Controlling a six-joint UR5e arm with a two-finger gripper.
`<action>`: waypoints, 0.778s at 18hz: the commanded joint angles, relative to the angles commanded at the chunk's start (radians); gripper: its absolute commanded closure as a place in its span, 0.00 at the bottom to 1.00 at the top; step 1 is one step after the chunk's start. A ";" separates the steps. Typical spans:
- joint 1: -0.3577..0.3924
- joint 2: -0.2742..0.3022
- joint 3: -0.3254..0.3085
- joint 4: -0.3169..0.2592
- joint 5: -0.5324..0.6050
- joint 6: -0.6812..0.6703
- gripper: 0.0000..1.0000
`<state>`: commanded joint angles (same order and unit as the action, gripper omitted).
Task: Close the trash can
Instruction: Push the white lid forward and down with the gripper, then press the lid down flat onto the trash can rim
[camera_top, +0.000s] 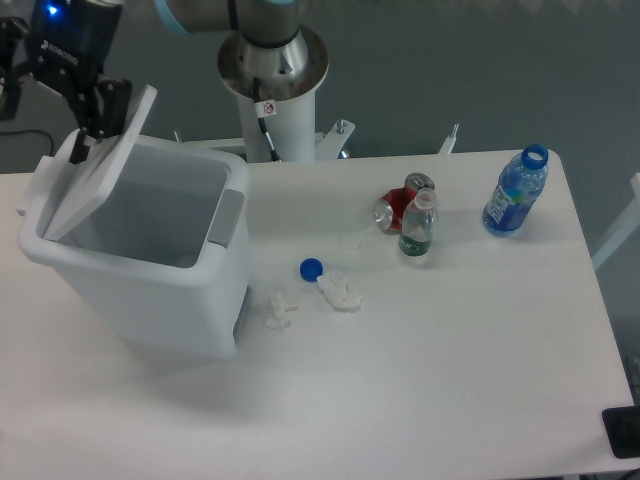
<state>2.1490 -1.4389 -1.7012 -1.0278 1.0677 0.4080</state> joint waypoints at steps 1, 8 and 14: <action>0.008 -0.003 -0.006 0.000 0.002 0.000 0.00; 0.058 -0.009 -0.026 0.000 0.003 0.023 0.00; 0.075 -0.012 -0.026 0.000 0.034 0.023 0.00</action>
<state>2.2243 -1.4511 -1.7273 -1.0278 1.1014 0.4310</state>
